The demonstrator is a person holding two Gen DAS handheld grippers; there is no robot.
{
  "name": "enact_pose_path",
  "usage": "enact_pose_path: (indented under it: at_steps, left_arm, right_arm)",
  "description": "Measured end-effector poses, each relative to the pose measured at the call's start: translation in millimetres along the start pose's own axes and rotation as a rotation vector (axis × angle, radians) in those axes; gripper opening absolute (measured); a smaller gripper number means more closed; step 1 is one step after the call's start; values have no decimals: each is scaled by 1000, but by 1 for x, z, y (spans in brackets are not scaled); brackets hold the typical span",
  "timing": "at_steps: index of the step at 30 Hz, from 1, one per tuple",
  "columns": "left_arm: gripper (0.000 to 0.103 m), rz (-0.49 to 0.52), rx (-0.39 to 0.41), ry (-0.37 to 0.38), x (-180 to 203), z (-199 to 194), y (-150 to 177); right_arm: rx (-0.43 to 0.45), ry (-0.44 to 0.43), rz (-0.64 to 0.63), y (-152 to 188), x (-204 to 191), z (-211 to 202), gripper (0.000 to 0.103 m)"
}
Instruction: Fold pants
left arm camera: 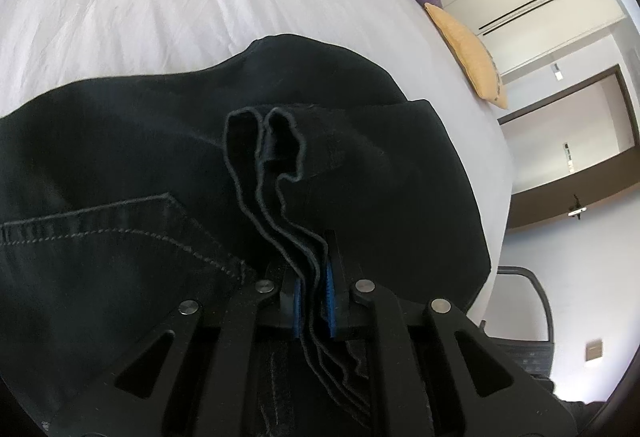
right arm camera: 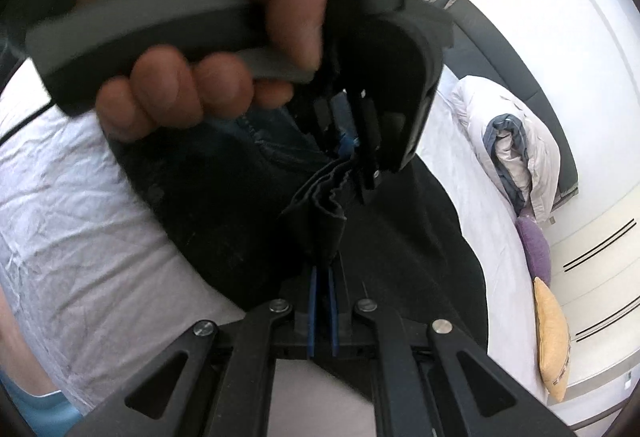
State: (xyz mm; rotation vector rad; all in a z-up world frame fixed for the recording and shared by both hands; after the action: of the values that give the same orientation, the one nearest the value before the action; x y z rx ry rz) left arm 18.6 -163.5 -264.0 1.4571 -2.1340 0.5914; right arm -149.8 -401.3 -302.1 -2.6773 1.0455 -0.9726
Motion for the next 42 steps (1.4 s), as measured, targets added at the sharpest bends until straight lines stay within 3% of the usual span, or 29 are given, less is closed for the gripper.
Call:
enact_pose_path:
  at_steps: [5,6,8,9,11,14,15,18,23,26,28,33,37,42]
  left_arm:
    - [14,-22,-15,-58,-7,-20,6]
    - [14,-20,-8,-92,-7,-26,7]
    - [14,-11,16,-234,-3,-41,5]
    - [14,2,41,-245,2,-47,3]
    - [14,36,73,-190,18,-55,-2]
    - [14,128,107,-103,52,-48,-11]
    - [14,149,102,-74,58,-40,-13]
    - [14,146,48,-50,62,-8,-14]
    - [14,135,-19,-74,50,28,13]
    - [14,113,14,-36,42,26,22]
    - [14,113,21,-34,38,26,24]
    - [14,134,34,-55,39,31,30]
    - [14,120,32,-24,38,38,29]
    - [14,101,40,30,34,38,30]
  right_arm:
    - [-12,-56,53,4,-3,2,10]
    - [-14,-70,66,4,0,3,10]
    - [-18,-102,87,3,5,3,18]
    - [-21,-126,107,5,10,2,21]
    - [-22,-185,151,9,18,-3,36]
    - [3,-394,278,25,46,-17,52]
    - [25,-484,341,34,65,-20,52]
    - [35,-638,518,57,129,-6,52]
    - [113,-996,825,101,248,56,52]
    - [138,-1168,927,107,284,104,54]
    - [137,-1221,958,100,297,134,54]
    - [87,-1362,941,71,291,188,55]
    - [-71,-1402,883,67,259,217,56]
    - [-25,-1485,901,91,246,201,60]
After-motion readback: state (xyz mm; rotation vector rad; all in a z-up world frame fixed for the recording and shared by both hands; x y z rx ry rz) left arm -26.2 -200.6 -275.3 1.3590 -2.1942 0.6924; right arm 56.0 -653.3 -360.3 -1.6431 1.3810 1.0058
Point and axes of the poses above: each gripper's, at about its wrist camera, not at the fingertips, and z roughly the way its jaws point, x to its right, y to its underside, the point moved 3 cm from there along z, roughly the way its jaws point, and after that the axes turned 13 degrees about -x, right-handed, at the moved point
